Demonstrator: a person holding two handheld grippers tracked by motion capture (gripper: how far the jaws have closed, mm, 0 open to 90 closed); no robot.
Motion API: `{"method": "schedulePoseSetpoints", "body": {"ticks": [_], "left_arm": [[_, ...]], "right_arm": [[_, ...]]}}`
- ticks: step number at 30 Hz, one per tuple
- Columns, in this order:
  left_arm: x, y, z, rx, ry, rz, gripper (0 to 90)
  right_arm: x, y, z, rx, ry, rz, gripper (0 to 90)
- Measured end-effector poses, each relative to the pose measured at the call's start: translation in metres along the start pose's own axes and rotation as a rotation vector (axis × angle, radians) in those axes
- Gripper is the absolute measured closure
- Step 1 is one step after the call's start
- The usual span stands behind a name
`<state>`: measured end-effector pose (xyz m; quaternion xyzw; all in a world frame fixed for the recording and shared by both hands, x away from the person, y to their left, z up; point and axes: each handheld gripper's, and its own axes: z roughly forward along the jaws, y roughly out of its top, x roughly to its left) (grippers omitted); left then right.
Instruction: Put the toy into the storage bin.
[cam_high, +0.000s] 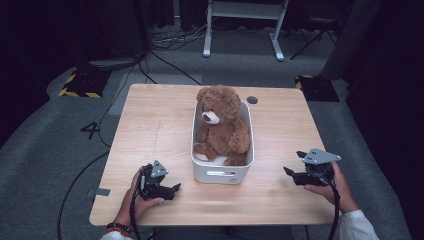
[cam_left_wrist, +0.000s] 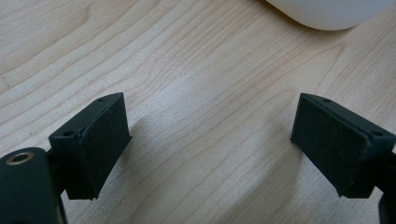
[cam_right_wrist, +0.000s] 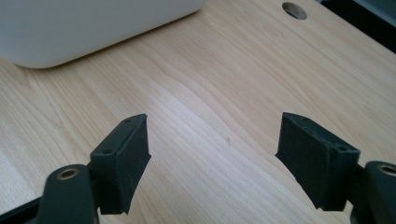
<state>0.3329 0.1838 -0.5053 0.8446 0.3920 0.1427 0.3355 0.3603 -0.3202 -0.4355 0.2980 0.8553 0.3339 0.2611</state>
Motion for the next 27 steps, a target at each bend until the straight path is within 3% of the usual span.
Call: {"method": "schedulePoseSetpoints", "body": {"ticks": [13, 17, 27], "left_arm": [[0.000, 0.000, 0.000, 0.000, 0.000, -0.001, 11.3], [0.000, 0.000, 0.000, 0.000, 0.000, 0.000, 11.3], [0.000, 0.000, 0.000, 0.000, 0.000, 0.000, 11.3]], "right_arm": [[0.000, -0.021, 0.002, 0.022, -0.001, 0.009, 24.9], [0.000, -0.026, 0.004, 0.053, -0.023, -0.006, 24.2], [-0.003, -0.039, 0.003, 0.074, -0.022, 0.033, 24.6]]}}
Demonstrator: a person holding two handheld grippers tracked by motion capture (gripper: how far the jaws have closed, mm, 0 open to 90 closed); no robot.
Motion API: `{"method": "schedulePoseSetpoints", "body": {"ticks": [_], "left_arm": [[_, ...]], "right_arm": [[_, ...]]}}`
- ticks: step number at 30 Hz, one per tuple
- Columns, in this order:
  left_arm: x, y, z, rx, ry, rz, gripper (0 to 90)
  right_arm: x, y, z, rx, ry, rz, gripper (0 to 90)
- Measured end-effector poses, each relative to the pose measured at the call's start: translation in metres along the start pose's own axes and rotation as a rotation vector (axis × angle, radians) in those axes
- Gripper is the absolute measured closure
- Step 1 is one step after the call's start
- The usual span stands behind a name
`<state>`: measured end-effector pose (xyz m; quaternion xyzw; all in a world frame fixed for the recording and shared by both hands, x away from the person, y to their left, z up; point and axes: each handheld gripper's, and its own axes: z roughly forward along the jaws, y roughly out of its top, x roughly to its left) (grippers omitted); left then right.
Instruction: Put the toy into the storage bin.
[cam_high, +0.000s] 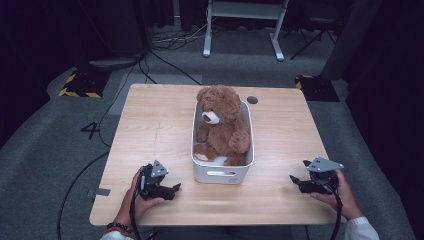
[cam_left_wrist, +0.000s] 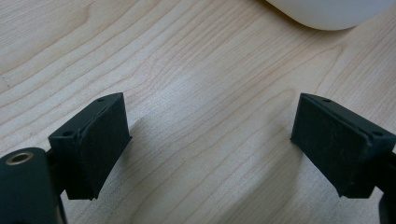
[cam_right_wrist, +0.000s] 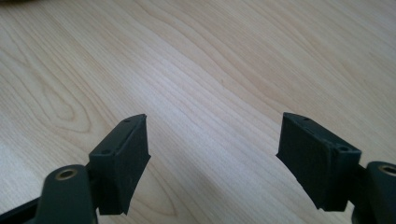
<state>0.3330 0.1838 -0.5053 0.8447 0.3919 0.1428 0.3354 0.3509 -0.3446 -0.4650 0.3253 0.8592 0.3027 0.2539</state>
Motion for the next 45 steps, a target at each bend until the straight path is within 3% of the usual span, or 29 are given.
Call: {"method": "schedulePoseSetpoints", "body": {"ticks": [11, 27, 37, 45], "left_arm": [[0.000, 0.000, 0.000, 0.000, 0.002, 0.002, 11.3], [0.000, 0.000, 0.000, 0.000, 0.000, -0.001, 11.3], [0.000, 0.000, 0.000, 0.000, 0.000, -0.001, 11.3], [0.000, 0.000, 0.000, 0.001, 0.002, -0.001, 11.3]], "right_arm": [[-0.003, -0.014, -0.001, 0.004, 0.004, 0.032, 24.6], [-0.008, -0.050, -0.004, 0.010, 0.055, 0.136, 24.7], [-0.012, -0.071, -0.009, -0.048, 0.085, 0.237, 23.3], [-0.013, -0.072, -0.010, -0.047, 0.083, 0.240, 22.9]]}}
